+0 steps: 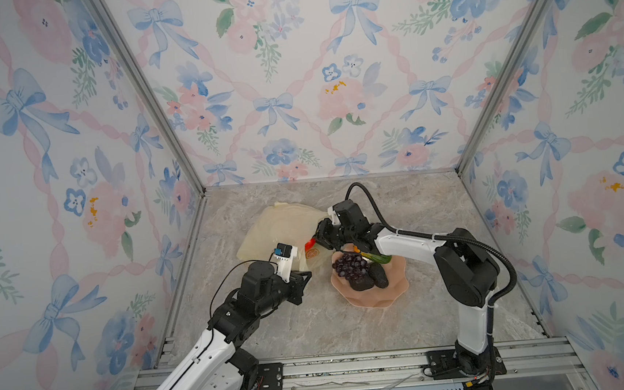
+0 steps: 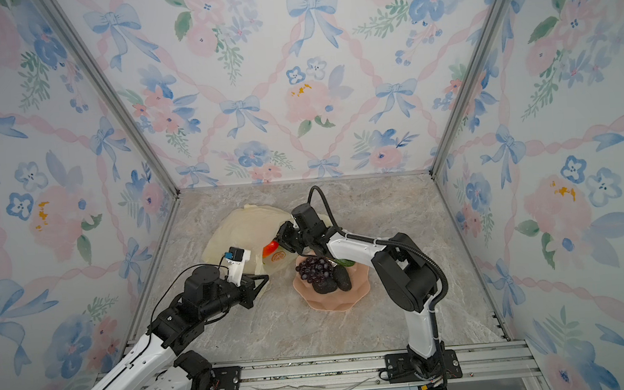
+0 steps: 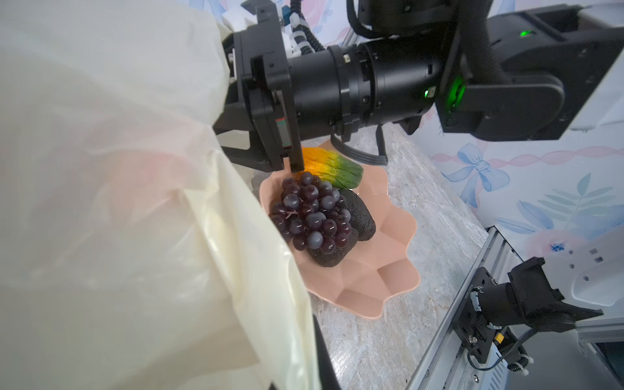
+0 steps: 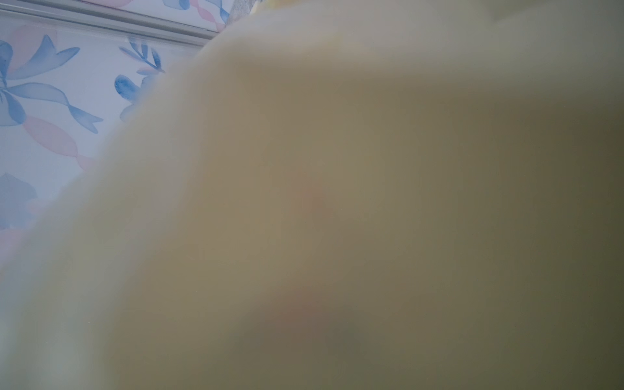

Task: Place the fruits into the plastic bag
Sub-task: Place the fruit in the plastic bag.

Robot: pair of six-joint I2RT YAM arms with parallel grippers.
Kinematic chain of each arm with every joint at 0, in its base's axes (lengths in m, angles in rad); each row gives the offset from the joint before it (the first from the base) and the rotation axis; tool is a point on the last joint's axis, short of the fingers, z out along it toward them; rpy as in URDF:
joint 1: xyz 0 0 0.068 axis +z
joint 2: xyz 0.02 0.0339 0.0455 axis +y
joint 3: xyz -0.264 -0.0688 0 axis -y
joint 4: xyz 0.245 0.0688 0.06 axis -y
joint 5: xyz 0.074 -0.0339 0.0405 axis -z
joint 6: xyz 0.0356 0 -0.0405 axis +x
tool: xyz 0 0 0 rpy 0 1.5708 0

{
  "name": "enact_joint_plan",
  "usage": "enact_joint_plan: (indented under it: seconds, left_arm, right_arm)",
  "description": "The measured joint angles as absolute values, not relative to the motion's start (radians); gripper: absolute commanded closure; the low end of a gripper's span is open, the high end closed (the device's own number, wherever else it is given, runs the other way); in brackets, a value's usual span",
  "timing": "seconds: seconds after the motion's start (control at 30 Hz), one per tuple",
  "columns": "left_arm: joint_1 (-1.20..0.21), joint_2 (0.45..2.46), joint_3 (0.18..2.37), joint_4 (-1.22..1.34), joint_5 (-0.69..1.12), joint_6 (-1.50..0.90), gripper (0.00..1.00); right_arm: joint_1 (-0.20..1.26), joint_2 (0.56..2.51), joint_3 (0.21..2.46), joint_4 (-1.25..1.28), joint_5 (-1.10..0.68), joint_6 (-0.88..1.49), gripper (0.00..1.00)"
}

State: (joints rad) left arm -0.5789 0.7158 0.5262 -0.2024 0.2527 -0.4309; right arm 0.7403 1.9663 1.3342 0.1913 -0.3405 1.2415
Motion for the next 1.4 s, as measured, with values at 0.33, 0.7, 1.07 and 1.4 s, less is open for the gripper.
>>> enact_joint_plan:
  seconds: [0.33,0.7,1.07,1.4]
  left_arm:
    - [-0.579,0.709,0.525,-0.202,0.256,-0.431,1.00]
    - [-0.579,0.707,0.525,-0.195,0.256,-0.431,1.00]
    - [-0.579,0.698,0.525,-0.194,0.256,-0.431,1.00]
    - [-0.579,0.696,0.525,-0.188,0.256,-0.431,1.00]
  right_arm:
    - [0.817,2.077,1.335,0.420,-0.255,1.423,0.65]
    - [0.840,2.101,1.362,0.423,-0.253,1.452,0.52]
    - [0.840,2.102,1.439,0.356,-0.267,1.401,0.26]
    - [0.840,2.102,1.494,0.241,-0.277,1.307,0.13]
